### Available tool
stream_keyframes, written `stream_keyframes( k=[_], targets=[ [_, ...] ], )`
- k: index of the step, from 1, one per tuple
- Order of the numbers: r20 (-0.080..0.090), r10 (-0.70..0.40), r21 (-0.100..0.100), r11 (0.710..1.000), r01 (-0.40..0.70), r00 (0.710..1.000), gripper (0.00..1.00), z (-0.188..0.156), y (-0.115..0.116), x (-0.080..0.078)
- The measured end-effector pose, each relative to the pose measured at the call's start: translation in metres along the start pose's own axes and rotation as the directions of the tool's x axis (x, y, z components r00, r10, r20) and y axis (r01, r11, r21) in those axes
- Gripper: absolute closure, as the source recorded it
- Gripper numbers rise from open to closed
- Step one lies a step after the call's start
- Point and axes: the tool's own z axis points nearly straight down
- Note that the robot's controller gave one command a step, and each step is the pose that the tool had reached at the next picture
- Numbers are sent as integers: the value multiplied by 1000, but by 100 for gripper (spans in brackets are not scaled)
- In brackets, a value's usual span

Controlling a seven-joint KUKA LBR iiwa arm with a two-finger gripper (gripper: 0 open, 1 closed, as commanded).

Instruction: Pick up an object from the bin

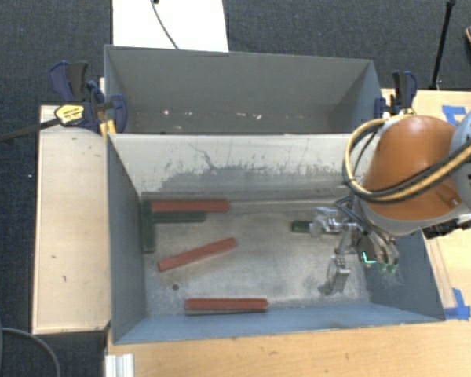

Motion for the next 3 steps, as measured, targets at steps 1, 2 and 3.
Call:
stream_keyframes(
  k=[1, 2, 3],
  targets=[
    [2, -34, -2, 999, 34, 999, 0, 114, 75, -5],
    [16, -128, -3, 992, 128, 992, 0, 108, 150, -81],
    [8, -124, 0, 992, 124, 992, 100, 109, 146, -78]
  ],
)
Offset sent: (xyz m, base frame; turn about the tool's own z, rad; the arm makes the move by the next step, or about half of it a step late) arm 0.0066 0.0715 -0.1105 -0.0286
